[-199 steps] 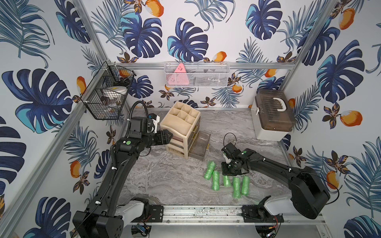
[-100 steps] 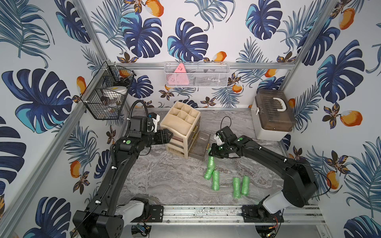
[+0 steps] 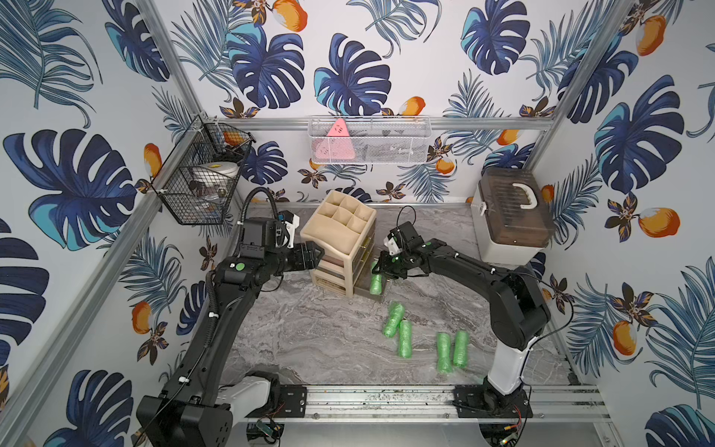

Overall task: Sort the rolls of trash bags by color and place them into the drawer
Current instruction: Place the roll of trash bags in the drawer.

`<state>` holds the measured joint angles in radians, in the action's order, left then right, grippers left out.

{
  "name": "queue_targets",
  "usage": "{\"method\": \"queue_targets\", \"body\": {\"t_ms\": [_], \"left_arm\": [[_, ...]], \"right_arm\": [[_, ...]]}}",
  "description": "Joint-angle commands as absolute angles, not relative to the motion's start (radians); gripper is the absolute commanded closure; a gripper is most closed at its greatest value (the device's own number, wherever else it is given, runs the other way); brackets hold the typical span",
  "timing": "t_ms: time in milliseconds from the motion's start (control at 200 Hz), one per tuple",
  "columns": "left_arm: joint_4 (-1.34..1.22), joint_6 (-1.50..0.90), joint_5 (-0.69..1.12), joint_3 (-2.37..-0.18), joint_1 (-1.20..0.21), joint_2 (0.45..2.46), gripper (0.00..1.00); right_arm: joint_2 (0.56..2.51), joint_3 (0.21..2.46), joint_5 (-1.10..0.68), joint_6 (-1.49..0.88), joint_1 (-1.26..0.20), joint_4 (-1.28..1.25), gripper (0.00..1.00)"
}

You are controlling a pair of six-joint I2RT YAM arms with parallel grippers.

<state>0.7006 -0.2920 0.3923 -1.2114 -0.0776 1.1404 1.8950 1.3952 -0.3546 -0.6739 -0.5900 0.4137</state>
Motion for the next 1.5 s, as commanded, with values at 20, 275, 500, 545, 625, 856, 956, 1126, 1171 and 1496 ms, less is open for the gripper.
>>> {"method": "queue_targets", "body": {"t_ms": [20,275,500,545,625,856,956,1126,1171,1496], "left_arm": [[0.696,-0.279,0.398,-1.222,-0.072,1.138,0.21],[0.698,-0.279,0.402,-1.221,-0.069,1.138,0.21],[0.702,-0.278,0.398,-1.225,-0.067,1.134,0.21],[0.703,-0.278,0.397,-1.226,-0.067,1.135,0.21],[0.702,-0.277,0.396,-1.226,-0.067,1.136,0.21],[0.692,-0.281,0.394,-1.226,-0.066,1.14,0.21],[0.687,-0.28,0.393,-1.231,-0.067,1.145,0.21],[0.678,-0.281,0.384,-1.236,-0.064,1.151,0.21],[0.673,-0.283,0.381,-1.237,-0.064,1.153,0.21],[0.655,-0.287,0.364,-1.239,-0.06,1.164,0.18]], "right_arm": [[1.926,1.407,-0.394,-0.746,-0.58,0.322,0.76],[1.979,1.43,-0.418,-0.802,-0.58,0.284,0.62],[1.967,1.43,-0.424,-0.802,-0.581,0.291,0.52],[1.954,1.427,-0.418,-0.795,-0.581,0.299,0.51],[1.927,1.421,-0.41,-0.775,-0.58,0.313,0.51],[1.806,1.369,-0.372,-0.673,-0.58,0.377,0.52],[1.746,1.332,-0.344,-0.632,-0.58,0.411,0.51],[1.634,1.249,-0.286,-0.572,-0.58,0.478,0.48],[1.607,1.222,-0.273,-0.559,-0.581,0.497,0.47],[1.431,0.99,-0.211,-0.538,-0.599,0.584,0.44]]}}
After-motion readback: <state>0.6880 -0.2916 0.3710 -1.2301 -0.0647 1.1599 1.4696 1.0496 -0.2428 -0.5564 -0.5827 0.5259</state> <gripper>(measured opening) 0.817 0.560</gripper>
